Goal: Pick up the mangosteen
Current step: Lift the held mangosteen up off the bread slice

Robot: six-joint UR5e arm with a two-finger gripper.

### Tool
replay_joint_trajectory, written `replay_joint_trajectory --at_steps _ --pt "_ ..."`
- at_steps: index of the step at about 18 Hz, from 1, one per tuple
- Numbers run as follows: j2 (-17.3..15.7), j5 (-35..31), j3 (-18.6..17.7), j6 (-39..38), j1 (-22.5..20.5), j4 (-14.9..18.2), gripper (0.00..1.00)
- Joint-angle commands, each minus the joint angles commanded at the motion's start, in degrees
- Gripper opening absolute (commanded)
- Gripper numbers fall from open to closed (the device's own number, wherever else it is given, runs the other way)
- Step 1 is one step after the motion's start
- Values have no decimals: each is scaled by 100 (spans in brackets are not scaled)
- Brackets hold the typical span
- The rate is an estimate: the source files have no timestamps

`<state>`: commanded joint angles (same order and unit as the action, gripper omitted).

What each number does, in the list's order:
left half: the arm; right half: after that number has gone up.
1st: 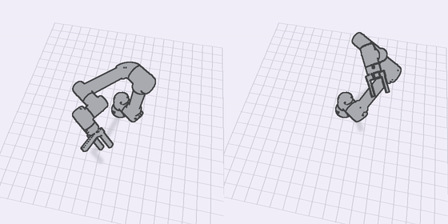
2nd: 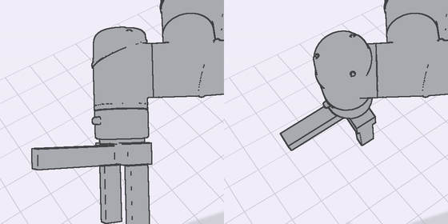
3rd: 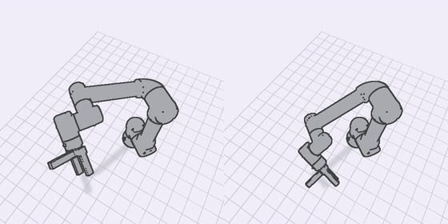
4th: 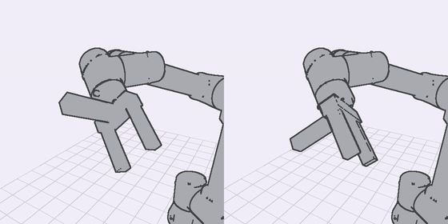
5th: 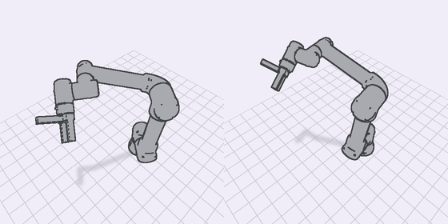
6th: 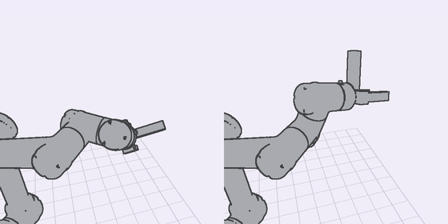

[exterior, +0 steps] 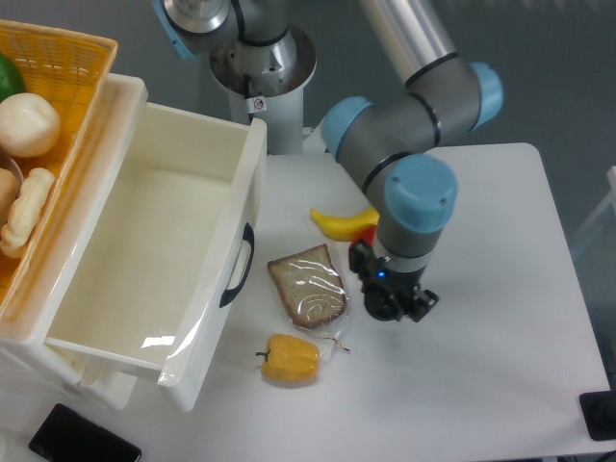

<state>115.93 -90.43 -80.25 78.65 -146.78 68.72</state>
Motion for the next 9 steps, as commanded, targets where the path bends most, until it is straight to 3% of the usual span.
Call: replay_joint_trajectory --at_steps 4,9 --pt "-9 -63 484 115 -9 695 1" --pt "-88 -37 423 115 -44 670 1"
